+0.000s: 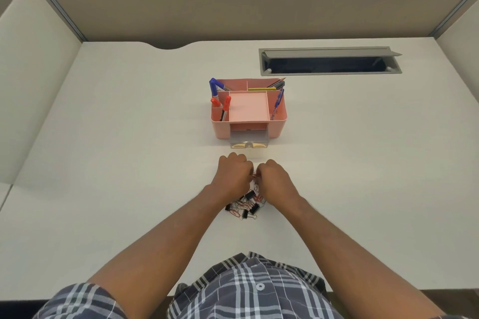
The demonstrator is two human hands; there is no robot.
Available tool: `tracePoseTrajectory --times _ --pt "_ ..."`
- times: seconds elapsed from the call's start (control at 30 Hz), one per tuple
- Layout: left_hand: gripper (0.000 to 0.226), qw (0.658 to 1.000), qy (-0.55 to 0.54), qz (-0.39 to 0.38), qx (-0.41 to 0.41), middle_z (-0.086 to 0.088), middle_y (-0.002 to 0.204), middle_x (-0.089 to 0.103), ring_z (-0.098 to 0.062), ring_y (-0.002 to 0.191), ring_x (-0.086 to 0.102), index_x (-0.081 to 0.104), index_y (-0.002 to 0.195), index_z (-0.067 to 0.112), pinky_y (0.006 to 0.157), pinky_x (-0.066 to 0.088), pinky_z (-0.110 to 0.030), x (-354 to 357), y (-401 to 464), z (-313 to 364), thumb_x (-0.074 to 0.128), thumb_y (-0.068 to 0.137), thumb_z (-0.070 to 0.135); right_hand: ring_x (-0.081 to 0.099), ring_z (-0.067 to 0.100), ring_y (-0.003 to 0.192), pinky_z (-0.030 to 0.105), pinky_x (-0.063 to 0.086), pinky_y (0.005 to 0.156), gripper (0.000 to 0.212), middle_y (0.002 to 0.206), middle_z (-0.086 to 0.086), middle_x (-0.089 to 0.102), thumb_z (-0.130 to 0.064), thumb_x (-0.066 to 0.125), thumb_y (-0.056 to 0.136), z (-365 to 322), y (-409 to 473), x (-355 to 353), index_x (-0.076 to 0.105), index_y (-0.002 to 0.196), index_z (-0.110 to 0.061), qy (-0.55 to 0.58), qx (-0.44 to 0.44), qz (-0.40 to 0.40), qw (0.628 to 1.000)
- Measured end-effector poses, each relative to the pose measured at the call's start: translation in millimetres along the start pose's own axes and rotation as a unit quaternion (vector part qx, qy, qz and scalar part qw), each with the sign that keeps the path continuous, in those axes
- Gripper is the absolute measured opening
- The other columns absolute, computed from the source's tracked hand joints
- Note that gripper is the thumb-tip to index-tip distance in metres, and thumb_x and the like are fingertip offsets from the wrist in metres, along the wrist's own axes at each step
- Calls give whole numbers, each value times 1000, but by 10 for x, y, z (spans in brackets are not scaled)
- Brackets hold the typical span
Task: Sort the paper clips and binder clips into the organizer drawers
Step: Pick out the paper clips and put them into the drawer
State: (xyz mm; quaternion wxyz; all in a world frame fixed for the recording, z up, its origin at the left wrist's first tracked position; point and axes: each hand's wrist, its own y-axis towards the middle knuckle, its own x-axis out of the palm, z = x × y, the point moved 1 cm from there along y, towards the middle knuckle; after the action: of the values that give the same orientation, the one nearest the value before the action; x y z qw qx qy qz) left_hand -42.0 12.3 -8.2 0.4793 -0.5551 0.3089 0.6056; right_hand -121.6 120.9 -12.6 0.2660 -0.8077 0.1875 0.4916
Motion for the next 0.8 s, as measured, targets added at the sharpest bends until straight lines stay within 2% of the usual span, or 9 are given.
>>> tracePoseTrajectory --times 0.33,0.5,0.6,0.8 --pt "15 1000 -20 -15 5 -1 96 61 -25 94 53 65 95 20 79 41 -39 5 -22 -33 56 93 31 59 29 86 37 48 73 16 96 10 60 -17 53 91 10 37 -75 66 95 -9 17 4 -27 999" --pt "12 997 -73 -29 -9 1 90 64 -24 91 54 61 86 20 83 40 -41 -14 -53 -62 52 93 21 57 29 81 34 42 66 18 89 9 59 -15 49 91 31 -12 -94 64 85 -10 14 -13 -16 1000" --pt "14 993 -114 -32 -23 2 88 65 -23 89 55 57 80 23 84 40 -39 -39 -74 -90 52 93 21 57 27 82 35 44 69 18 90 7 59 -16 49 92 44 -28 -110 66 89 -10 32 -15 -9 999" --pt "7 979 -197 8 -48 4 90 66 -20 89 57 64 89 20 85 44 -38 -88 -88 -144 58 93 18 57 22 80 35 49 71 19 86 4 63 -20 51 93 46 -33 -190 67 88 -11 93 2 14 996"
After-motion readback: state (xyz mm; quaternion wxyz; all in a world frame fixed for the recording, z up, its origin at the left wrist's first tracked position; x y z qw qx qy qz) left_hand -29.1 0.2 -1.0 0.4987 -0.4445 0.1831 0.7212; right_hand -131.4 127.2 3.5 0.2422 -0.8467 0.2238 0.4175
